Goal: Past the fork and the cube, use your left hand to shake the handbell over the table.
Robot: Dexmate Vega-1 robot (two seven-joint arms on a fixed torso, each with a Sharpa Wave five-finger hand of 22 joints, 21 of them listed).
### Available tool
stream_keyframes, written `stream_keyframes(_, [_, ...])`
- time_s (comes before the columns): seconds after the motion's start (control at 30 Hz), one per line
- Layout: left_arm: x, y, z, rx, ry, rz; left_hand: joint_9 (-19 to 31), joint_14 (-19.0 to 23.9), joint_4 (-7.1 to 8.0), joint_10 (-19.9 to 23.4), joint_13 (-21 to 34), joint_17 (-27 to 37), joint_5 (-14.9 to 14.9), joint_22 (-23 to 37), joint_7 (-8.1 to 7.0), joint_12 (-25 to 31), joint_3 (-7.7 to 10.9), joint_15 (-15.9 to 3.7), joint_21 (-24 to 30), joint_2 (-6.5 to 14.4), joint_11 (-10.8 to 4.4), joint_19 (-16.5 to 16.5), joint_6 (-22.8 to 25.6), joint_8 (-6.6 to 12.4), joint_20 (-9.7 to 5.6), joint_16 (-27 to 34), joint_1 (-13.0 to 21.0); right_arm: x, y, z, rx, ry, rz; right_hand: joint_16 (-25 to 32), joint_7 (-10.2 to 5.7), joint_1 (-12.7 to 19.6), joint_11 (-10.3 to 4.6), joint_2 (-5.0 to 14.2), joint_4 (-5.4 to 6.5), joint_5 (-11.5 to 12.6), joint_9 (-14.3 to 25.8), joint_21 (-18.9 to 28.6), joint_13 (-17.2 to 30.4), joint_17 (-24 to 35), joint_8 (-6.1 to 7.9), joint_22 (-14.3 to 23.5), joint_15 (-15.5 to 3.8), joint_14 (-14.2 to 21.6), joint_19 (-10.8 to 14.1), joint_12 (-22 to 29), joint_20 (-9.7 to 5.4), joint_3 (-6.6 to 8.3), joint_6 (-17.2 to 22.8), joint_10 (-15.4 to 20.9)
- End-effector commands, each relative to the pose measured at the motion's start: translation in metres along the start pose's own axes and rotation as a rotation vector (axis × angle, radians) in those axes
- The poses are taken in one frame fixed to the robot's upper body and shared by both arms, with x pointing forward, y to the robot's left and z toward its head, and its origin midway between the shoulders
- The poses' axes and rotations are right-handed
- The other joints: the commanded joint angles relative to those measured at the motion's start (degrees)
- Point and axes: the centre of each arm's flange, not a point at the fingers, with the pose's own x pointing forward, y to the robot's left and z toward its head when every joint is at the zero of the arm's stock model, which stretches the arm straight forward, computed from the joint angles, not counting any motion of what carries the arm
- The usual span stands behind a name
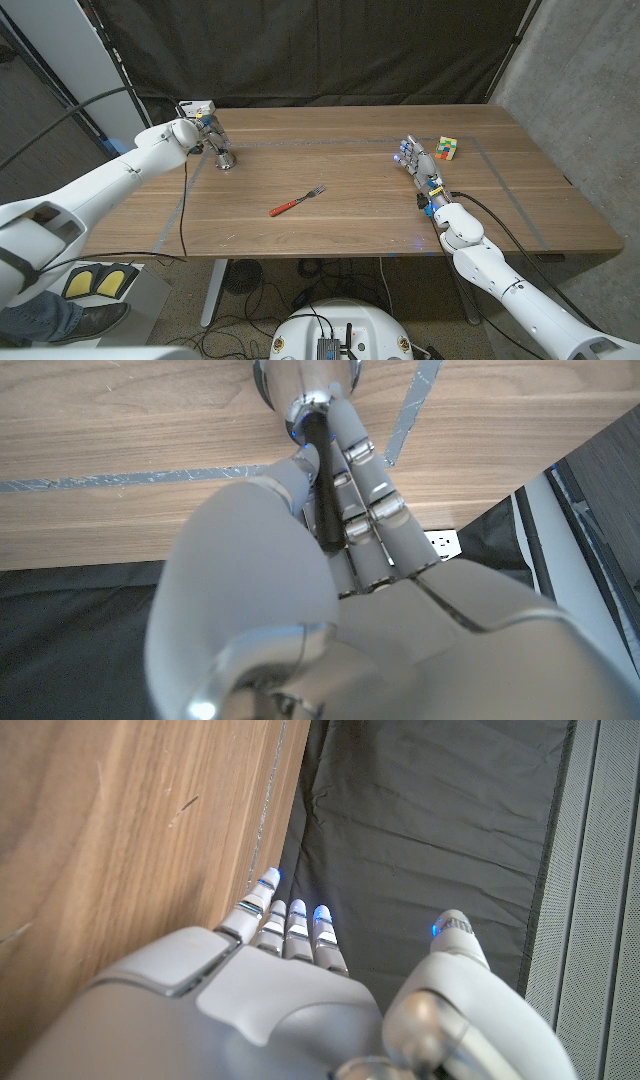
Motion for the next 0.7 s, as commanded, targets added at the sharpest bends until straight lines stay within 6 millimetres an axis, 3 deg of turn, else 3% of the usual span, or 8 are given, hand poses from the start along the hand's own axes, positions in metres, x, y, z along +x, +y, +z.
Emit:
stream_keyframes(0.03, [-0.009, 0.010, 0.006, 0.018, 0.001, 0.021, 0.31, 7.68, 0.16, 0.39, 0.54, 0.72, 0.04, 0.06, -0.05, 0.41, 0.17, -7.66, 0.44, 0.69, 0.04, 0.46, 0.58, 0.40, 0.15, -0.02, 0.01, -0.001, 0.000, 0.000, 0.002, -0.003, 0.000, 0.08, 0.04, 0.06, 0.26, 0.25, -0.31, -0.16, 0.19, -0.23, 0.20, 0.30, 0.08, 0.13, 0.33, 0.03, 0.09, -0.07, 0.23, 0.11, 0.61, 0.06])
stream_keyframes(0.33, [-0.017, 0.020, 0.016, 0.054, -0.006, 0.018, 0.65, 7.88, 0.18, 0.34, 1.49, 0.75, 0.03, 0.06, -0.18, 0.68, 0.13, -7.72, 0.58, 0.78, -0.13, 0.33, 0.65, 0.50, 0.18, -0.27, -0.01, -0.003, 0.000, 0.001, 0.005, -0.007, -0.004, 0.07, 0.11, 0.07, 0.27, 0.29, -0.33, -0.16, 0.19, -0.20, 0.21, 0.31, 0.08, 0.12, 0.27, 0.00, 0.15, -0.08, 0.19, 0.10, 0.61, 0.06])
stream_keyframes(0.7, [-0.042, 0.036, 0.032, 0.093, -0.061, 0.031, 0.88, 8.33, 0.24, 0.52, 2.52, 0.79, 0.03, 0.04, -0.21, 1.06, 0.04, -7.81, 0.81, 0.80, -0.19, 0.42, 0.77, 0.54, 0.14, -0.44, -0.12, -0.002, -0.001, 0.003, 0.009, -0.016, -0.003, 0.06, 0.30, 0.10, 0.24, 0.33, -0.36, -0.17, 0.19, -0.22, 0.21, 0.31, 0.11, 0.12, 0.35, -0.01, 0.13, -0.08, 0.16, 0.10, 0.69, 0.07])
